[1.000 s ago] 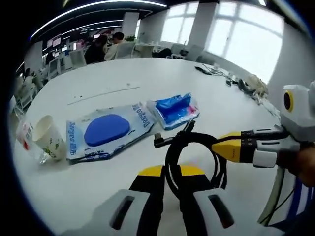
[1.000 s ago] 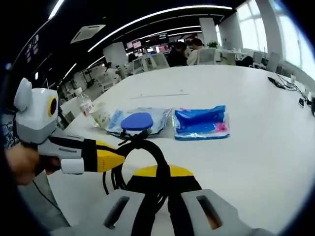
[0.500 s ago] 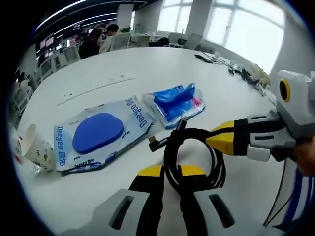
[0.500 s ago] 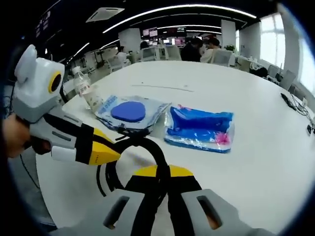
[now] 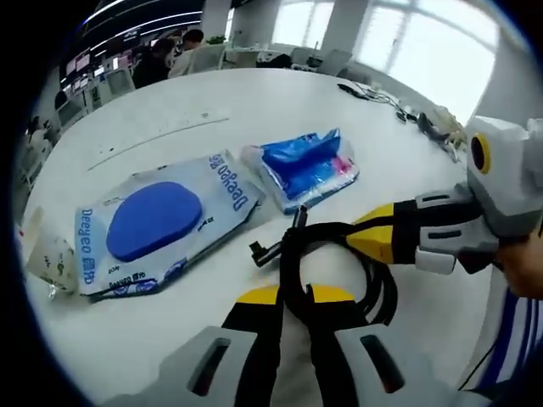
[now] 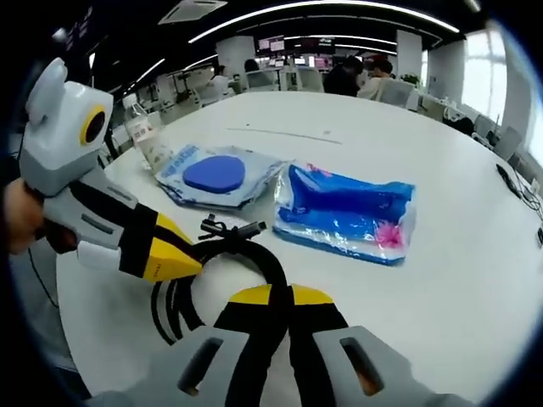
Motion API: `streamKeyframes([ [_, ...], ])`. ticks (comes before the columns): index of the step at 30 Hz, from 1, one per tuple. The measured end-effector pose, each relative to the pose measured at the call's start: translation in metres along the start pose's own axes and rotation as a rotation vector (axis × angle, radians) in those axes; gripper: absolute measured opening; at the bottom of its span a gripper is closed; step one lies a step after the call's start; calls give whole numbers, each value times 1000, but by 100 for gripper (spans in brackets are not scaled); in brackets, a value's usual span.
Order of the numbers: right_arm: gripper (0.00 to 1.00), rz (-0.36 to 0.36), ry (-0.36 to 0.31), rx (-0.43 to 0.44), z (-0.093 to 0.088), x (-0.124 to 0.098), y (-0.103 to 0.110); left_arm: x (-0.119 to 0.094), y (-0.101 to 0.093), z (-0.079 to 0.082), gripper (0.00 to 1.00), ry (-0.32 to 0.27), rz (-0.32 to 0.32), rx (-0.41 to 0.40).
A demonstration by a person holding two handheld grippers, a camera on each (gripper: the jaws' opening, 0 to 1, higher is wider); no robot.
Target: Arrange the tabletop items into an orderly group along one side of the table until the central work area is clear of visible clutter.
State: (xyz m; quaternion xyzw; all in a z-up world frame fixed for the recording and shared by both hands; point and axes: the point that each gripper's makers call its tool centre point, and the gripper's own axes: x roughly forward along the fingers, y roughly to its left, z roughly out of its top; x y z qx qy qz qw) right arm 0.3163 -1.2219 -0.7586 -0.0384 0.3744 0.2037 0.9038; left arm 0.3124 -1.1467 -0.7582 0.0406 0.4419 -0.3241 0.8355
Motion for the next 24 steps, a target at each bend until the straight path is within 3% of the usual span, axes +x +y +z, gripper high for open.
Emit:
streamKeyframes([
  [8, 2, 1, 2, 25, -2, 0, 0, 1, 0, -2, 6, 3, -3, -25],
  [14, 2, -10, 13, -6, -3, 1, 1, 2, 1, -1, 6, -3, -2, -36],
  [24, 3, -25, 4, -3, -4, 1, 0, 4, -1, -2, 9, 11, -5, 5],
])
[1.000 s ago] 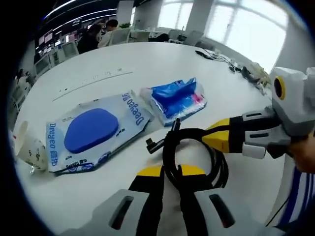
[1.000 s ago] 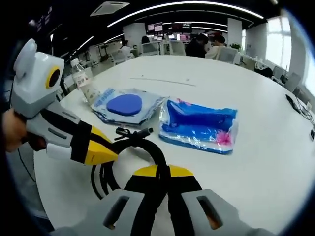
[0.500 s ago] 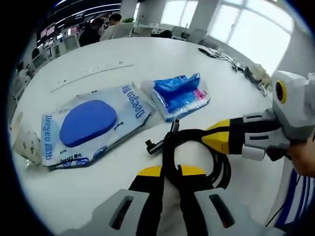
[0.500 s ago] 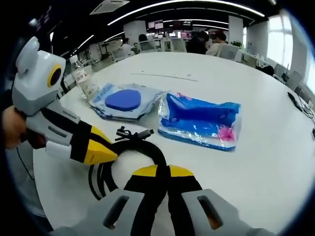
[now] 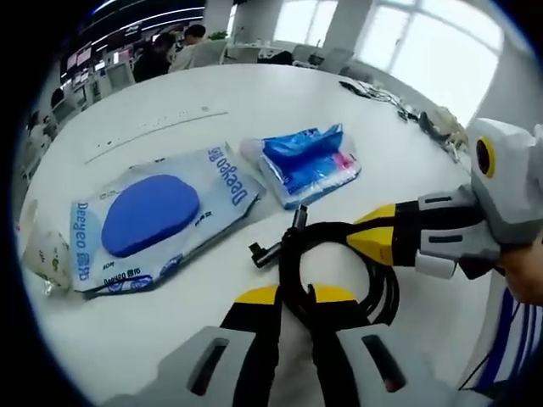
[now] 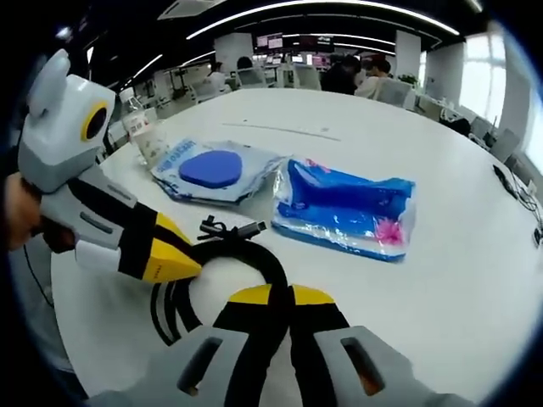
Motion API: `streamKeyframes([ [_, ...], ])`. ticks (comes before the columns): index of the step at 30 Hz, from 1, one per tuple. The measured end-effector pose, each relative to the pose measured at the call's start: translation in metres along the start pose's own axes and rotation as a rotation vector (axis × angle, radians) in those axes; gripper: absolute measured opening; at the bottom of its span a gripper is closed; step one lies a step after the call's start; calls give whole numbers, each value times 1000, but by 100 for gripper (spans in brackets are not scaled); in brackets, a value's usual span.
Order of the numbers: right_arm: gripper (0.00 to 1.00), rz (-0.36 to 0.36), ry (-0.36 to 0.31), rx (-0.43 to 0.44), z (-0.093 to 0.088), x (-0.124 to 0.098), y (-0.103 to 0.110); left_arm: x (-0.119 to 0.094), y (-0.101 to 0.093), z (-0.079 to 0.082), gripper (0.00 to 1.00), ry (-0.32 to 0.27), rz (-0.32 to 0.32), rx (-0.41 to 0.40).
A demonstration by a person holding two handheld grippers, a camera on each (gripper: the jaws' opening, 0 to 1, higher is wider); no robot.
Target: Arrange the tabletop items into an orderly group along one side of the table until the central work area is clear of visible clutter.
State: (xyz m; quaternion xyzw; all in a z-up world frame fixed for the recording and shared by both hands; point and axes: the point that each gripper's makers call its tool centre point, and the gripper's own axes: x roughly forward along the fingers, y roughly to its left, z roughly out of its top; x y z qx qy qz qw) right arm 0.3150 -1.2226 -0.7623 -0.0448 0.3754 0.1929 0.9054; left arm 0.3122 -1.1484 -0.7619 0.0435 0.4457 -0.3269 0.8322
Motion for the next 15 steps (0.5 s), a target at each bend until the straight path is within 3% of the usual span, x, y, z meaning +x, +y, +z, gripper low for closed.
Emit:
streamKeyframes([
  [7, 3, 32, -13, 2, 0, 1, 0, 1, -1, -1, 12, -22, 0, -38],
  [10, 5, 69, -67, -53, 5, 4, 1, 0, -12, 5, 23, -67, -88, -177],
  [12, 12, 93, -71, -21, -1, 6, 2, -3, -14, 6, 32, -74, -125, -233],
  [13, 16, 132, -112, -32, 7, 5, 7, -5, -9, 6, 38, -78, -101, -209],
  [15, 32, 99, -161, -4, 17, -2, 3, -11, 1, 16, 55, -148, -47, -196],
])
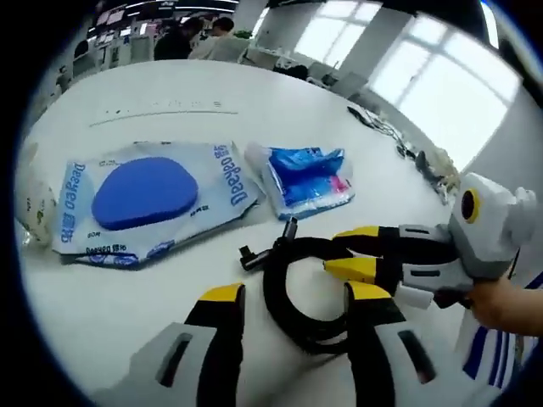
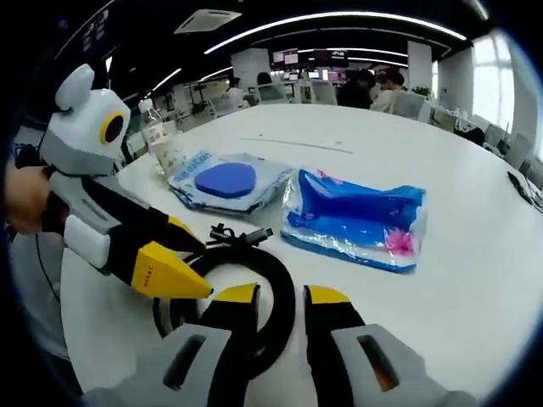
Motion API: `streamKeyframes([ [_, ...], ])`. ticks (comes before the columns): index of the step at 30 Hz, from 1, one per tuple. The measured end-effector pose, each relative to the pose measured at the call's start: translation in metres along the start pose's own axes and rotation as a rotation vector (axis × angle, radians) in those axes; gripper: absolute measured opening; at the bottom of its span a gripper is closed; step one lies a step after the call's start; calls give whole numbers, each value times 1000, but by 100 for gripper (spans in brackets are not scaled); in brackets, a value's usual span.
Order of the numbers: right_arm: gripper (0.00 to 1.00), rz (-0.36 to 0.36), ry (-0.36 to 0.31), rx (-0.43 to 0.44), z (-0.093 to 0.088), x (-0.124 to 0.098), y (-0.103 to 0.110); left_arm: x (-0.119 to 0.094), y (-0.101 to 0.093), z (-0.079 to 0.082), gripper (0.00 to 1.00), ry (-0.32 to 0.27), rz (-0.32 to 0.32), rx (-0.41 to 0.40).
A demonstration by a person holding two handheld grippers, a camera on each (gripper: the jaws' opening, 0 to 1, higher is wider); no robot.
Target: Arrange the tabletop items into an orderly group along one side of the table until the central work area is clear of visible clutter.
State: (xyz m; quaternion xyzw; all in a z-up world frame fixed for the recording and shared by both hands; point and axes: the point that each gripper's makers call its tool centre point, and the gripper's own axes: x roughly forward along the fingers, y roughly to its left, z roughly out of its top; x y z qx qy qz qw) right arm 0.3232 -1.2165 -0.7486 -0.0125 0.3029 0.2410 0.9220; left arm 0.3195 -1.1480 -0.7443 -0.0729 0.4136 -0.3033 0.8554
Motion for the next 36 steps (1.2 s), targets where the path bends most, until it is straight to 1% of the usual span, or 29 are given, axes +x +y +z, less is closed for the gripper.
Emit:
streamKeyframes([
  [1, 35, -30, -32, -1, 7, -3, -5, -4, 2, 1, 59, -2, 13, 9],
  [2, 38, -31, -49, 38, 9, -6, -5, -8, 2, 2, 64, -9, 7, -4],
  [3, 42, -32, -58, 55, 10, -7, -6, -9, 4, 3, 69, -15, 9, -14],
  [5, 47, -38, -86, 46, 12, -13, -9, -12, 2, 0, 80, -13, -21, -36],
  [6, 51, -49, -106, 48, 14, -17, -11, -16, 0, 0, 86, -21, -32, -49],
  [7, 55, -50, -117, 56, 15, -19, -12, -17, 1, -1, 91, -24, -27, -48],
  [9, 66, -47, -137, 70, 17, -25, -10, -24, 3, 0, 95, -48, -14, -20],
  [11, 75, -38, -148, 72, 17, -29, -9, -33, 6, 3, 96, -74, 1, 21],
  [12, 79, -37, -149, 73, 17, -31, -7, -36, 7, 2, 96, -68, 3, 26],
  [13, 81, -37, -148, 71, 17, -33, -6, -39, 7, 1, 96, -67, 1, 26],
  [15, 82, -45, -145, 62, 16, -38, -8, -48, 10, 1, 96, -77, -3, 27],
  [19, 83, -47, -161, 93, 19, -41, -7, -59, 24, 5, 96, -106, 42, 27],
  [20, 83, -46, -166, 90, 22, -41, -6, -64, 26, 8, 96, -127, 39, 20],
  [21, 84, -48, -169, 85, 23, -42, -6, -67, 27, 9, 96, -134, 34, 15],
  [23, 84, -51, -173, 80, 26, -43, -5, -75, 30, 9, 96, -138, 38, 18],
  [26, 84, -55, -191, 96, 32, -45, -3, -84, 42, 9, 96, -136, 64, 26],
  [29, 81, -72, -180, 85, 33, -48, -1, -93, 48, 11, 96, -148, 78, 29],
  [32, 82, -74, -187, 85, 36, -51, 1, -101, 51, 13, 96, -164, 81, 23],
  [35, 83, -81, -184, 93, 35, -58, 3, -110, 53, 12, 96, -178, 89, 63],
  [36, 83, -82, -188, 95, 35, -60, 4, -113, 54, 11, 96, -179, 89, 65],
])
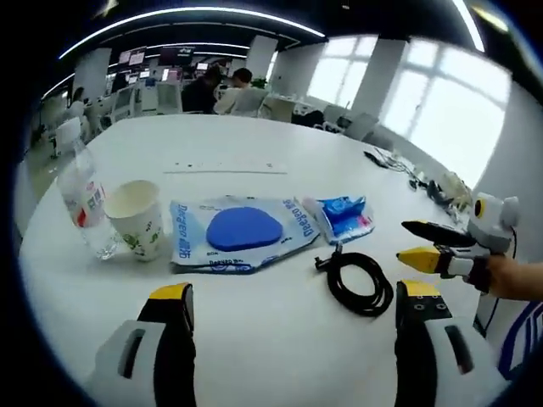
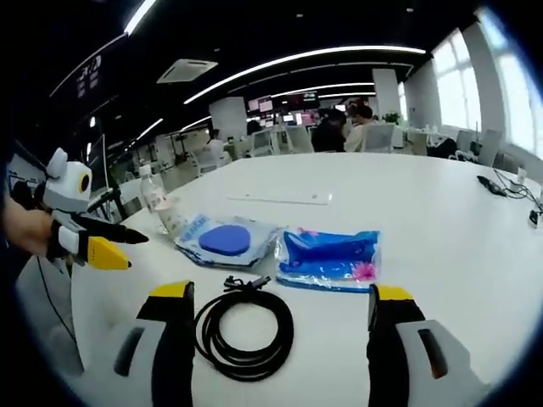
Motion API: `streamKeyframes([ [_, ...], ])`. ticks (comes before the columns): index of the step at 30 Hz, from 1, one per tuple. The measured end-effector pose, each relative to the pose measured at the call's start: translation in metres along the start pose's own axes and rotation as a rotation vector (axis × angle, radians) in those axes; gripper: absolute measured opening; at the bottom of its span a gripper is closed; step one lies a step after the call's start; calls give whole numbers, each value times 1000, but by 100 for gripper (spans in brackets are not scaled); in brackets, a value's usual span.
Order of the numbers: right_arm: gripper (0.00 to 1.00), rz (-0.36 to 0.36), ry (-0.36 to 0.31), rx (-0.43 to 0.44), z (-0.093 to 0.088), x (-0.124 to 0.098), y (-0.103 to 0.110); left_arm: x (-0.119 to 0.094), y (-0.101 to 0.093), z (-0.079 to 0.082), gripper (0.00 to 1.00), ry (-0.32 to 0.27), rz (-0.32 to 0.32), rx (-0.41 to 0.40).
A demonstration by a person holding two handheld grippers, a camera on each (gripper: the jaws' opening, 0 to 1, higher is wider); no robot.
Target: Arrange the tabletop items into an orderly group along one side of the table until the central work area is clear of visible clutter.
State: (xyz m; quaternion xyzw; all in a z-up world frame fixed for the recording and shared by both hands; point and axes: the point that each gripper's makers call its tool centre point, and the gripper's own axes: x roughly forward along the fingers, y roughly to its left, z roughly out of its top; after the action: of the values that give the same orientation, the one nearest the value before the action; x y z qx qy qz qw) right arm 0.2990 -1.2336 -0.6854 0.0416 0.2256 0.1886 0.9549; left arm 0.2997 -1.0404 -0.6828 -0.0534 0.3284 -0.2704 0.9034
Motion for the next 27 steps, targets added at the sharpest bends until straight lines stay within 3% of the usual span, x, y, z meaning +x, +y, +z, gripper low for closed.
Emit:
streamKeyframes([
  [8, 85, -23, -40, 22, 13, -15, -2, -22, 11, 6, 96, -47, 29, -32],
  [18, 85, -49, -17, 36, 15, -29, -7, -49, 40, 20, 96, -84, 56, -38],
  [27, 84, -104, -18, 80, 7, -48, -17, -72, 64, 2, 96, -79, 75, -108],
])
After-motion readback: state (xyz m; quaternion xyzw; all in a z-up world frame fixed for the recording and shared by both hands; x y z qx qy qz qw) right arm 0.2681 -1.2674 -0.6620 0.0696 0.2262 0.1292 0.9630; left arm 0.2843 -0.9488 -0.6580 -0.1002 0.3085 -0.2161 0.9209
